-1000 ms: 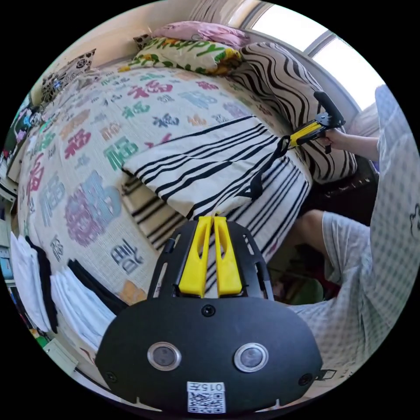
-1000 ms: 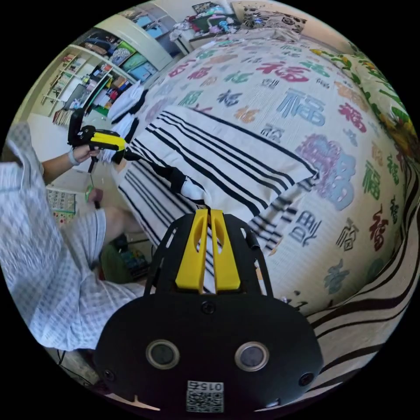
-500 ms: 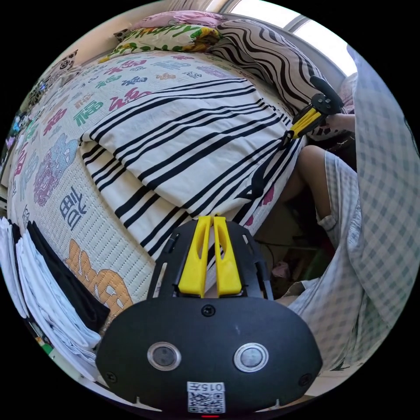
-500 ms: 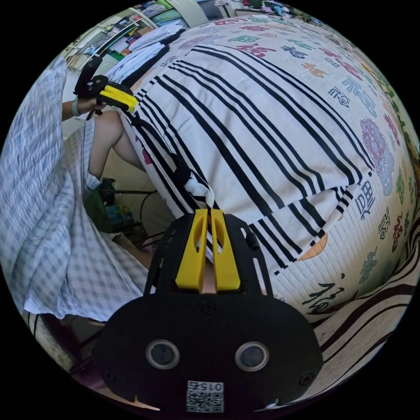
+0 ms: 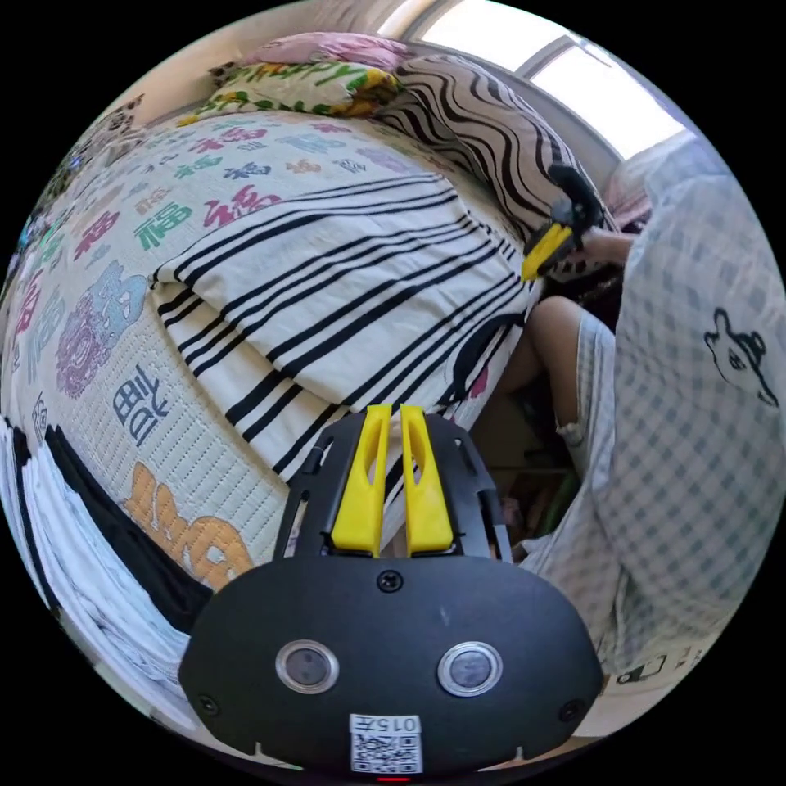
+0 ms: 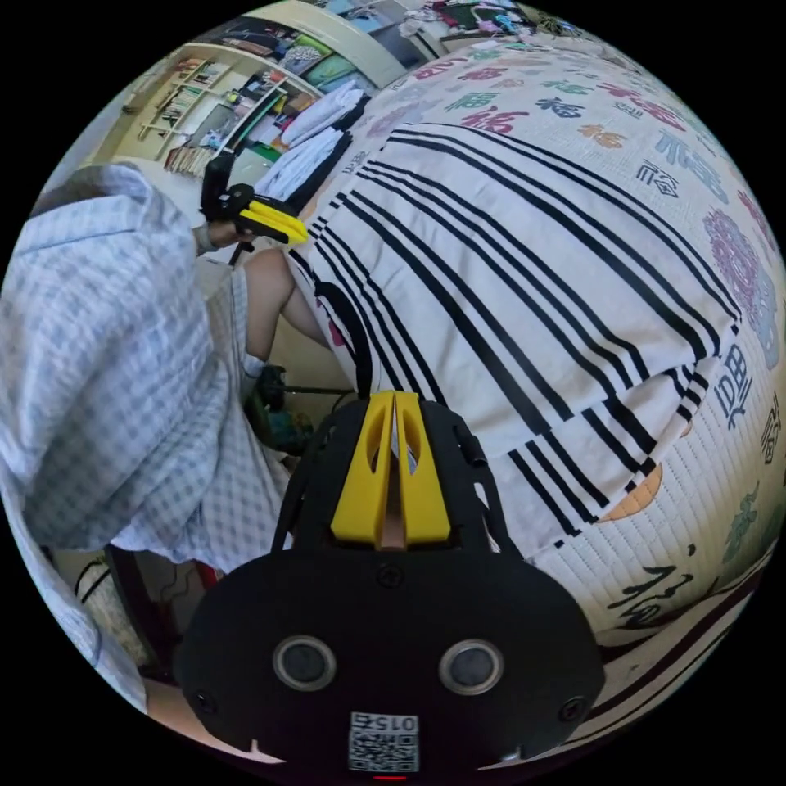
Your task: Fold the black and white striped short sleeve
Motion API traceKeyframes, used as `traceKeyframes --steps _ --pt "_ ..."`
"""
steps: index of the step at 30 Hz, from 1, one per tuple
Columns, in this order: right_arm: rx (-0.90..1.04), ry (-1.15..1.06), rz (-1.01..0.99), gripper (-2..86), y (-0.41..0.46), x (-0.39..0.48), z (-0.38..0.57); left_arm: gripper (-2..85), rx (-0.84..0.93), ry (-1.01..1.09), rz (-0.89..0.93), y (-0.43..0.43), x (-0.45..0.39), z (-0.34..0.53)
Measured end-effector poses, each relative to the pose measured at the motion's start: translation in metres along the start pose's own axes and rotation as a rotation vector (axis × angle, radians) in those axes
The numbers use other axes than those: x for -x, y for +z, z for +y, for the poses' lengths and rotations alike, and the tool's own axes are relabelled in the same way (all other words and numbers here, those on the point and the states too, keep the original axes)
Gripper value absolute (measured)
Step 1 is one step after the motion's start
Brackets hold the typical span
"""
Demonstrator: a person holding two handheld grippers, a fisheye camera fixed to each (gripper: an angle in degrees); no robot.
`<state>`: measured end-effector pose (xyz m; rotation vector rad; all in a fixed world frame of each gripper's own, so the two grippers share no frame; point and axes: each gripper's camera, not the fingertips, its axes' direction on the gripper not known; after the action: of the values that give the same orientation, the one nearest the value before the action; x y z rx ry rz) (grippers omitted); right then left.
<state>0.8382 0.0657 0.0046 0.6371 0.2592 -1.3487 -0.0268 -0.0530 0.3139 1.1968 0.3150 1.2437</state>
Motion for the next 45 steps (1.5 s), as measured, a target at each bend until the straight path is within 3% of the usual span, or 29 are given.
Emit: traceKeyframes --steps 2,4,6,14,24,30,34,39,45 --pt "0.051 0.064 0.117 -0.8 0.013 0.008 0.005 4.1 -0.023 -0.024 0.023 0.005 -0.012 -0.003" --pt "0.096 0.113 0.256 -0.9 0.024 0.019 0.015 5.2 -0.024 -0.036 -0.064 0.018 -0.025 0.000" --pt "0.082 0.130 0.292 -1.0 0.018 0.024 0.024 5.4 0.014 -0.036 -0.094 0.029 -0.030 0.005" --pt "-0.200 0.468 0.440 -0.4 -0.042 0.015 0.102 5.8 -0.185 -0.194 -0.185 -0.024 -0.044 0.049" --pt "-0.664 0.692 0.088 6.6 -0.137 -0.106 0.155 10.0 -0.414 -0.539 -0.138 -0.127 0.069 0.029" --pt "-0.599 0.746 -0.022 10.4 -0.134 -0.185 0.125 11.4 -0.400 -0.670 -0.121 -0.125 0.144 -0.020" --pt "-0.562 0.721 -0.010 5.8 -0.127 -0.213 0.103 9.8 -0.315 -0.711 -0.078 -0.106 0.183 -0.042" --pt "-0.419 0.611 0.031 1.2 -0.111 -0.220 0.065 1.0 -0.389 -0.631 0.037 -0.125 0.195 -0.031" --pt "-0.381 0.651 0.069 0.3 -0.089 -0.231 0.020 0.1 -0.404 -0.564 -0.008 -0.148 0.188 -0.031"
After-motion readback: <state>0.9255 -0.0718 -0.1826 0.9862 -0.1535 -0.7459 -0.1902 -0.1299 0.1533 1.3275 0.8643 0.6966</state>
